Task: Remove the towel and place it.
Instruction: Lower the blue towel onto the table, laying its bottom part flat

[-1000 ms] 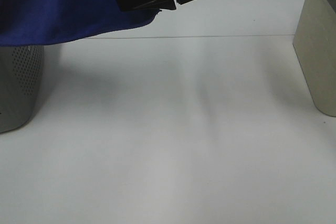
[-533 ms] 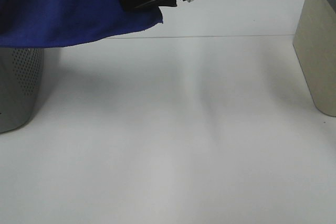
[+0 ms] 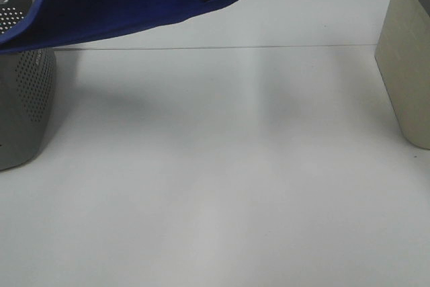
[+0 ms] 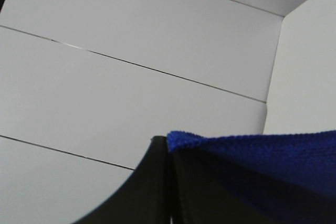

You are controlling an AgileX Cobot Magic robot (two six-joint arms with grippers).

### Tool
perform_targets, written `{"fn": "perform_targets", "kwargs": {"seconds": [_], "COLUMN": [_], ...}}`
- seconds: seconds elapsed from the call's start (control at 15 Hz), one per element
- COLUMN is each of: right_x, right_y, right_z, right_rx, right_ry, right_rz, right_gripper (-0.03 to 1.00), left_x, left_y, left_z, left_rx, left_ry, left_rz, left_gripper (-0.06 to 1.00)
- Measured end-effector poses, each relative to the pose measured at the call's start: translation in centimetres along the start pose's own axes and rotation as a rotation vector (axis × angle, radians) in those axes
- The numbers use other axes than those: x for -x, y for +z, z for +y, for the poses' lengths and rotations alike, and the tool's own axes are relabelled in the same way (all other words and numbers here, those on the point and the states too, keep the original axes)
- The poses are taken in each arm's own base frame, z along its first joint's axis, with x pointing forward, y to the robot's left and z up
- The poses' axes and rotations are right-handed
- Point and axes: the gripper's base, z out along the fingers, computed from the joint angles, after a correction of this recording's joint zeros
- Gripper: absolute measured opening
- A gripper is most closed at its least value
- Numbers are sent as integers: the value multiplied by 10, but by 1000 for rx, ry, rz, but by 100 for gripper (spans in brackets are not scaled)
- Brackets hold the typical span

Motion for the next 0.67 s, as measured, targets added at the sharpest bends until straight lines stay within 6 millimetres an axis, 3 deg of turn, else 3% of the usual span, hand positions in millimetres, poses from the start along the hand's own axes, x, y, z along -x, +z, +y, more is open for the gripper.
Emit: {"fn": "perform_targets", "kwargs": {"seconds": [0.2,0.4,0.47,0.67], "right_x": [17,40,52,61], "right_y": [-29,-77,-111,-141], "right_z": [0,11,23,38], "right_rx": [-184,-410,-547,-644], "right_ry": [28,-36,-93,-149], "right_rz": [-12,-97,-173,-264], "right_gripper": [1,1,1,1], "left_x": [-9,-35,-46,-45], "left_y": [0,0,0,-1], "left_z": [3,18,28,39], "left_rx": [13,108,189,290], "left_ry": [-221,-385,-475,-534], "left_rz": [23,41,-4,-147], "left_gripper": [0,0,0,0]}}
